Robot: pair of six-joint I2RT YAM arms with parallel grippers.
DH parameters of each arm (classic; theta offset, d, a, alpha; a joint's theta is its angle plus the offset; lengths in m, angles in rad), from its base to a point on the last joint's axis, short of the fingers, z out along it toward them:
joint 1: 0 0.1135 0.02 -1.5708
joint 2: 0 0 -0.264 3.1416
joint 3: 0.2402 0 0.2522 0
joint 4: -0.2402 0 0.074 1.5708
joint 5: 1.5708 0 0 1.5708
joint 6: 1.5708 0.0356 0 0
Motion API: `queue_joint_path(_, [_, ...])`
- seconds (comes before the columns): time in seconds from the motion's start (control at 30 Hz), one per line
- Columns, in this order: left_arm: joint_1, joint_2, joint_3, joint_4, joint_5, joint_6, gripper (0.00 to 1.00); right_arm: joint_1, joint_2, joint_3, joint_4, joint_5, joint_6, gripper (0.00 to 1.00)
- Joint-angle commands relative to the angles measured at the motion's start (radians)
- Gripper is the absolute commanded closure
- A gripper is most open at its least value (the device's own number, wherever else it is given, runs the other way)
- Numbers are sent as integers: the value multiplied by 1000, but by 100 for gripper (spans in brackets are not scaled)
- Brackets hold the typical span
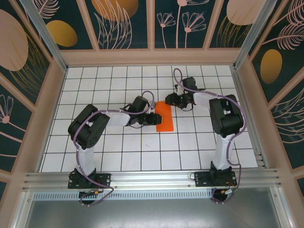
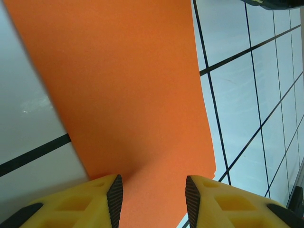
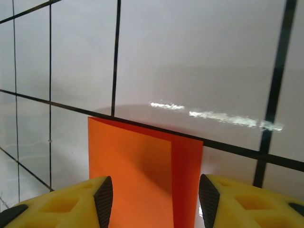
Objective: Fold a paper plane with a square sheet of paper (fold left side to right side)
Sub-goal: Fold the triangle a second time at the center of the table.
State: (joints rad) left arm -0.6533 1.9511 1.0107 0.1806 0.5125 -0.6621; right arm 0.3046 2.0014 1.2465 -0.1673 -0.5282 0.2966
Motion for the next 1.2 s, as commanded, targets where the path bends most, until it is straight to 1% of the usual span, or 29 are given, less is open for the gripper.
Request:
queue_joint_path(0.0, [-3,3,-33,-66,-36,21,57,16,24,15,9,-61,-9,49])
queue_joint_path(0.27, [-4,-15,-32,-43,-28,16,57,18,4,-30,12,-95,1,57])
queue_joint_path(0.37, [-4,-31,-32,-31,-28,13,57,18,-16,-53,10,-99,-2,57])
queue_joint_path(0.53, [-3,-69,-35,-21,-35,7,51,17,-43,-91,10,-142,-10,58])
queue_joint_path(0.67, [-3,-129,-65,-35,-77,42,49,16,-82,-130,15,-158,1,60])
queue_joint_path(0.83, [-8,-230,-98,-50,-126,145,48,16,-123,-165,14,-187,41,65])
queue_joint_path(0.9, [-20,-293,-107,-82,-162,199,47,15,-146,-179,15,-187,69,67])
queue_joint_path(1.03, [-69,-349,-112,-141,-226,274,47,8,-177,-187,-4,-227,115,73])
queue_joint_path(1.07, [-94,-356,-108,-155,-248,291,47,8,-179,-182,-20,-234,127,76])
queue_joint_path(1.17, [-170,-351,-81,-203,-318,325,45,8,-185,-164,-69,-234,144,80])
